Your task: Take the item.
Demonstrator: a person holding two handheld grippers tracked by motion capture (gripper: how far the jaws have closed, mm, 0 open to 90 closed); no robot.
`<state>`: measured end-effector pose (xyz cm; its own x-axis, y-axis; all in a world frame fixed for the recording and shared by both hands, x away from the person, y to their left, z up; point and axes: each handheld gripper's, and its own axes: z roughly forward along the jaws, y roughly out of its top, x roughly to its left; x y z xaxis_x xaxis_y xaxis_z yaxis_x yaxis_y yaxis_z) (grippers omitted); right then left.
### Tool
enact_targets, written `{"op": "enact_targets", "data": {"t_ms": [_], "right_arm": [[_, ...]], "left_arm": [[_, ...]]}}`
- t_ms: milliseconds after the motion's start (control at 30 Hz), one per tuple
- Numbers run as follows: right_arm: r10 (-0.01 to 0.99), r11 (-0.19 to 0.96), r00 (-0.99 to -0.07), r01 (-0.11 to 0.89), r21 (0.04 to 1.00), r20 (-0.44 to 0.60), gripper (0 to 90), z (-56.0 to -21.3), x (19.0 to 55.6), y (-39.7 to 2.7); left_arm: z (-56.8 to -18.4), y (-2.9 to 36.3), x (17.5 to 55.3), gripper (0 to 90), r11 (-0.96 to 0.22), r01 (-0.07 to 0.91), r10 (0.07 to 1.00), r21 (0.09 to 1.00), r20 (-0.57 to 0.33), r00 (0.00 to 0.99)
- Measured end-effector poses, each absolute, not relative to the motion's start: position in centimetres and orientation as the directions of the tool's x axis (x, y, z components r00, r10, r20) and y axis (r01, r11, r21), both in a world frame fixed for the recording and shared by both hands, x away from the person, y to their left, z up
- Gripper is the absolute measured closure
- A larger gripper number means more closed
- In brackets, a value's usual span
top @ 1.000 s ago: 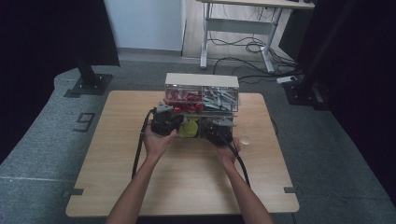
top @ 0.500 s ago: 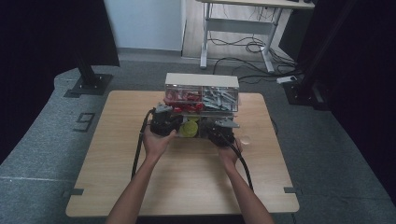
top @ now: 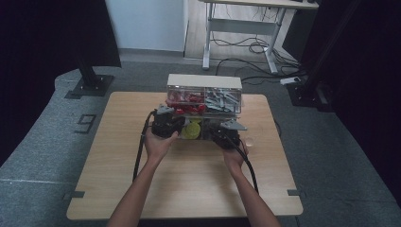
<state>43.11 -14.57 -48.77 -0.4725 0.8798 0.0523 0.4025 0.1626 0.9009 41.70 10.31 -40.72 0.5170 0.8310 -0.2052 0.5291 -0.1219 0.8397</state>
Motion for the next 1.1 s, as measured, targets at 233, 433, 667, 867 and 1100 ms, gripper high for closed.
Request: {"op": "enact_targets", "data": {"t_ms": [233, 433, 667, 867, 1100], "right_arm": [[0.879, 0.155, -0.473, 0.395, 0.905, 0.056, 69.1, -48.6, 42.6, -15.0], [0.879, 0.144, -0.473, 0.39, 0.909, 0.063, 69.1, -48.6, 42.1, -15.4], [0.877, 0.138, -0.476, 0.383, 0.914, 0.067, 69.1, -48.5, 41.7, -15.8], [0.876, 0.129, -0.477, 0.375, 0.918, 0.071, 69.1, -48.3, 41.3, -16.1], [0.872, 0.127, -0.484, 0.363, 0.923, 0.071, 69.1, -48.0, 40.9, -16.3]], "left_arm": [[-40.8, 10.3, 41.8, 87.9, -0.119, 0.534, 0.83, 0.837, -0.211, 0.516], [-40.8, 10.2, 41.8, 87.9, -0.122, 0.533, 0.831, 0.838, -0.208, 0.517], [-40.9, 10.3, 41.8, 87.9, -0.12, 0.533, 0.83, 0.838, -0.21, 0.516], [-40.9, 10.3, 41.8, 87.9, -0.119, 0.533, 0.831, 0.838, -0.21, 0.516], [-40.8, 10.2, 41.8, 87.8, -0.115, 0.535, 0.829, 0.837, -0.216, 0.515]]}}
